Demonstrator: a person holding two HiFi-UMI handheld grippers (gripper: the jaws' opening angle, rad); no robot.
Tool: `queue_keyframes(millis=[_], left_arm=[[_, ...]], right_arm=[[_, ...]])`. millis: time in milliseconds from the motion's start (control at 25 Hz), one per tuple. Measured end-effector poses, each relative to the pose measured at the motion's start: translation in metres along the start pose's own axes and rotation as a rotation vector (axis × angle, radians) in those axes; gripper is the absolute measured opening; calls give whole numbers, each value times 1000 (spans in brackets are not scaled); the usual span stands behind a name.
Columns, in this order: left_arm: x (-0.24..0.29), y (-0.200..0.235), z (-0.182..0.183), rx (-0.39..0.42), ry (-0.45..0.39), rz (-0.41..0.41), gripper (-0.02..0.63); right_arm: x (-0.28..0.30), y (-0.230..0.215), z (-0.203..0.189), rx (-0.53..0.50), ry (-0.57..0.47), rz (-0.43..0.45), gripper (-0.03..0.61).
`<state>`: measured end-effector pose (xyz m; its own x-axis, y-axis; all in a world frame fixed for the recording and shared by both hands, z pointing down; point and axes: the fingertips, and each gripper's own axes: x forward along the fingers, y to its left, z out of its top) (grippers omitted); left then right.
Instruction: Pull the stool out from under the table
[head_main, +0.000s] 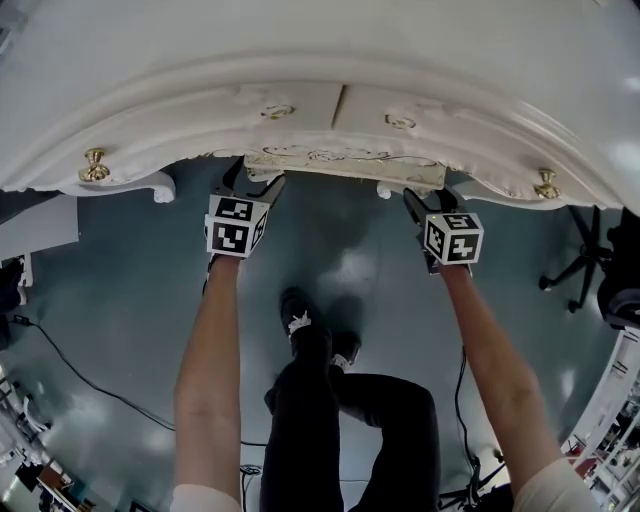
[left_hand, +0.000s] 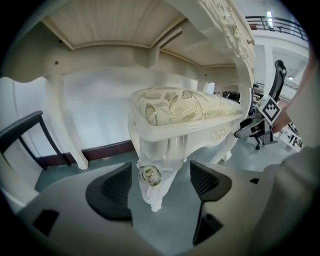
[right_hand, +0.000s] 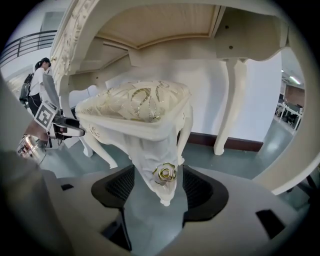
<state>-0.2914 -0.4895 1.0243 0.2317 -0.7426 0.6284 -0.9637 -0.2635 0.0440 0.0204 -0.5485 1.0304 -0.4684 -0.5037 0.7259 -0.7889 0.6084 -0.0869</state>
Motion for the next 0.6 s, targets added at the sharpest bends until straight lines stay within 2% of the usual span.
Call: queue_keyframes(millis=[160, 280, 600], left_arm=[[13, -2, 2, 78, 55, -24, 359], [17, 0, 4, 104, 82, -23, 342], [2, -15, -8, 71, 108, -8, 335]], right_arm=[[7, 0, -1, -51, 40, 13, 288], [8, 0, -2, -77, 49, 24, 287], [-6, 1, -14, -85, 82, 17, 272]])
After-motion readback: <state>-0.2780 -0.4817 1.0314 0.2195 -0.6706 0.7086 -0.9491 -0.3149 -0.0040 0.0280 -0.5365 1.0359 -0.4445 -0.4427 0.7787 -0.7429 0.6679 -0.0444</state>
